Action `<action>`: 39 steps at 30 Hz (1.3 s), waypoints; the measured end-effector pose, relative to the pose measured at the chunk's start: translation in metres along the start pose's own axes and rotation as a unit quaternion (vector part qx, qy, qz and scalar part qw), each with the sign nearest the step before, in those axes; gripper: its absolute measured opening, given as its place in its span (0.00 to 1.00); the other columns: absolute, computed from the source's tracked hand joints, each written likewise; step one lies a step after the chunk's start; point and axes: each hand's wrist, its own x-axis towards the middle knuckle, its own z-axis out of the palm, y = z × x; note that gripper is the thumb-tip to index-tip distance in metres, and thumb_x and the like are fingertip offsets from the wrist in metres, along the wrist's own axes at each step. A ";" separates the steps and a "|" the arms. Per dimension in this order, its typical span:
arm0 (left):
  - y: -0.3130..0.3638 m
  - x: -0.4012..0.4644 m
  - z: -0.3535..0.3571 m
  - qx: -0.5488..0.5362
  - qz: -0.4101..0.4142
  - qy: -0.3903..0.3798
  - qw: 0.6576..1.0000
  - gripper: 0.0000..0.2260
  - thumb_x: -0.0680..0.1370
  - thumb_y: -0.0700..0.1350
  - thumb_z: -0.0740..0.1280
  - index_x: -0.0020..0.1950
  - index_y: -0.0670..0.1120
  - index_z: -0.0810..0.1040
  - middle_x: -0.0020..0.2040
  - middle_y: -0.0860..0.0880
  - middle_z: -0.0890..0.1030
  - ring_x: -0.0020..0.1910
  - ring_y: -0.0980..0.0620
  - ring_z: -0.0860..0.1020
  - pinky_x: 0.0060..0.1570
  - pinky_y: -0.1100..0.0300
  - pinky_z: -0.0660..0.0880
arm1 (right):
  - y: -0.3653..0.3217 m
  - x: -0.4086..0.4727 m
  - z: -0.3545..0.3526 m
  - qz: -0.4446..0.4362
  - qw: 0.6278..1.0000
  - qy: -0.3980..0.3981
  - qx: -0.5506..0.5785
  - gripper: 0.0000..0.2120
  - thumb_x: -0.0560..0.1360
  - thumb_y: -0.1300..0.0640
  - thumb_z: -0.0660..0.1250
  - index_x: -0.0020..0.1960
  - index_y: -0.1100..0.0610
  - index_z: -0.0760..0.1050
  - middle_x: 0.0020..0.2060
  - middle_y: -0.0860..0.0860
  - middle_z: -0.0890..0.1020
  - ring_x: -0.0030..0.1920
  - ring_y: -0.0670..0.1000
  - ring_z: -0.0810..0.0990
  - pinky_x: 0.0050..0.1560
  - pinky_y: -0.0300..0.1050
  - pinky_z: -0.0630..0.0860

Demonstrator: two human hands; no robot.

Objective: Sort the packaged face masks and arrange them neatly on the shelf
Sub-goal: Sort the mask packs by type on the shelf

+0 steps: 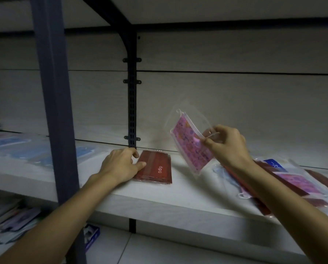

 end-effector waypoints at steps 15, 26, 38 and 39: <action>-0.039 -0.110 -0.088 -0.045 0.048 0.076 0.995 0.06 0.77 0.53 0.67 0.50 0.53 0.78 0.38 0.58 0.77 0.41 0.56 0.76 0.42 0.60 0.71 | -0.102 -0.083 -0.003 -0.015 0.997 -0.046 0.052 0.06 0.72 0.52 0.75 0.42 0.53 0.80 0.38 0.46 0.84 0.42 0.48 0.83 0.41 0.52 0.83; -0.134 -0.226 -0.134 -0.038 -0.017 0.073 0.996 0.05 0.75 0.53 0.69 0.46 0.53 0.78 0.39 0.57 0.79 0.42 0.54 0.78 0.45 0.57 0.76 | -0.178 -0.179 0.036 -0.037 0.987 -0.121 0.099 0.05 0.74 0.54 0.72 0.44 0.56 0.79 0.38 0.49 0.85 0.40 0.48 0.84 0.33 0.42 0.79; -0.253 -0.264 -0.193 0.010 -0.118 0.095 0.988 0.04 0.75 0.53 0.69 0.43 0.54 0.78 0.39 0.57 0.79 0.43 0.53 0.78 0.44 0.59 0.75 | -0.262 -0.208 0.150 -0.104 0.969 -0.155 0.160 0.04 0.75 0.53 0.71 0.43 0.51 0.80 0.38 0.47 0.84 0.41 0.45 0.83 0.48 0.52 0.81; -0.262 -0.262 -0.196 0.014 -0.122 0.098 0.988 0.04 0.75 0.53 0.69 0.44 0.54 0.79 0.39 0.56 0.79 0.43 0.53 0.78 0.44 0.59 0.74 | -0.270 -0.207 0.161 -0.111 0.966 -0.161 0.170 0.04 0.75 0.53 0.71 0.43 0.51 0.81 0.38 0.47 0.84 0.40 0.45 0.83 0.47 0.51 0.82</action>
